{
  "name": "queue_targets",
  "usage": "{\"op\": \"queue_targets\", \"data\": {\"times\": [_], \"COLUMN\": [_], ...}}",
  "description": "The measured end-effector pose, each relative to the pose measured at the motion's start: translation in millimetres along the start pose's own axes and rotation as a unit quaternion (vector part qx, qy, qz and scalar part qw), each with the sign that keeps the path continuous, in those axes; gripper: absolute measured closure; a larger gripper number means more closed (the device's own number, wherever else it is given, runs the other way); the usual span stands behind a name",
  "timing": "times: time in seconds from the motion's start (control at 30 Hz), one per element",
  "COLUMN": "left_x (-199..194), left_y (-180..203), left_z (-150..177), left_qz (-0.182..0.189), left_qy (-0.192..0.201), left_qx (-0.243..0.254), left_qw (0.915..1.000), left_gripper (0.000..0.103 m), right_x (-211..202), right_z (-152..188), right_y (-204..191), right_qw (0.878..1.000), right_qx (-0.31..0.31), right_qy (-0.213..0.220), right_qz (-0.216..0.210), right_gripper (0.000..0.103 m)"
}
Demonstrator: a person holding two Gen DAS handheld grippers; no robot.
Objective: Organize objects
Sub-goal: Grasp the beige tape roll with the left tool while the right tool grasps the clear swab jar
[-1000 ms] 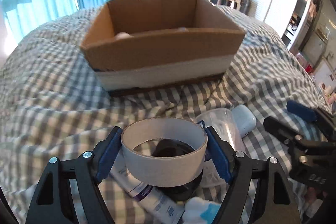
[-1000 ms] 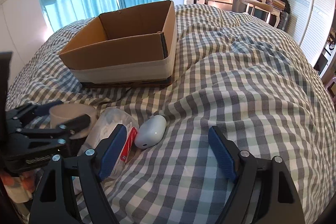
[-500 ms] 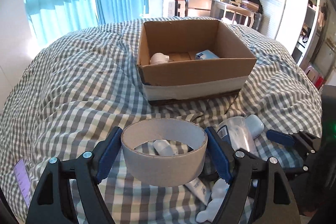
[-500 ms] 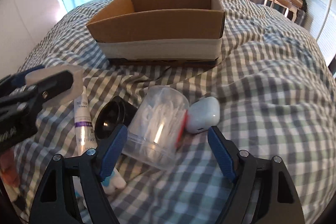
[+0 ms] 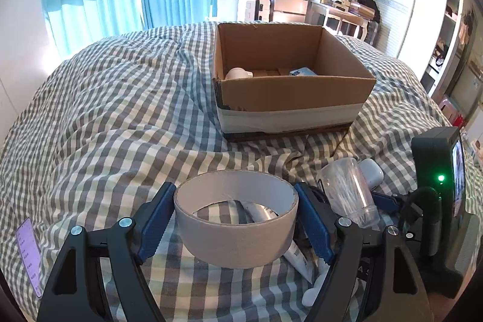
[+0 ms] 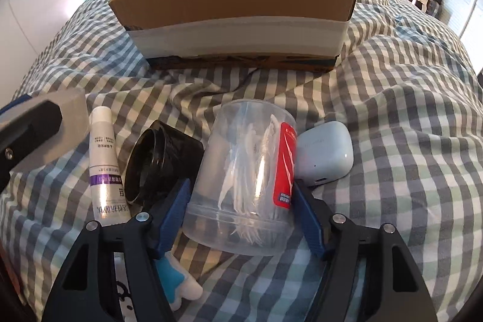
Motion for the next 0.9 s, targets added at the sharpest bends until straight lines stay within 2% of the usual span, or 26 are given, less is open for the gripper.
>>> {"op": "queue_targets", "data": {"times": [0.33, 0.5, 0.63, 0.9], "left_x": [-3.5, -10.8, -20.8, -43.4], "left_y": [6.3, 14.4, 19.1, 28.8], "left_z": [3.9, 5.6, 3.3, -7.2], "left_qz": [-0.009, -0.012, -0.027, -0.025], "left_qy": [0.001, 0.003, 0.015, 0.033], "left_qx": [0.018, 0.026, 0.021, 0.02], "left_qw": [0.9998, 0.9996, 0.9993, 0.9989], "left_gripper": [0.022, 0.022, 0.022, 0.022], "right_x": [-34.1, -63.1, -82.1, -118.2], "right_z": [1.9, 1.8, -2.5, -9.2], "right_y": [-3.6, 4.4, 10.2, 16.9], "right_qw": [0.999, 0.996, 0.995, 0.991], "right_qx": [-0.018, -0.024, -0.02, -0.017], "right_qy": [0.049, 0.083, 0.102, 0.135], "right_qz": [-0.012, 0.0, 0.003, 0.004], "right_gripper": [0.037, 0.038, 0.038, 0.038]}}
Point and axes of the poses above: each gripper's, at about its wrist camera, not at the fingertips, and x roughly the way its jaws point, y to its right, z to its underside, the point moved 9 cm from there along x, roughly the way its jaws point, and after that the axes turned 6 degrees about z, right-handed, at the moved point
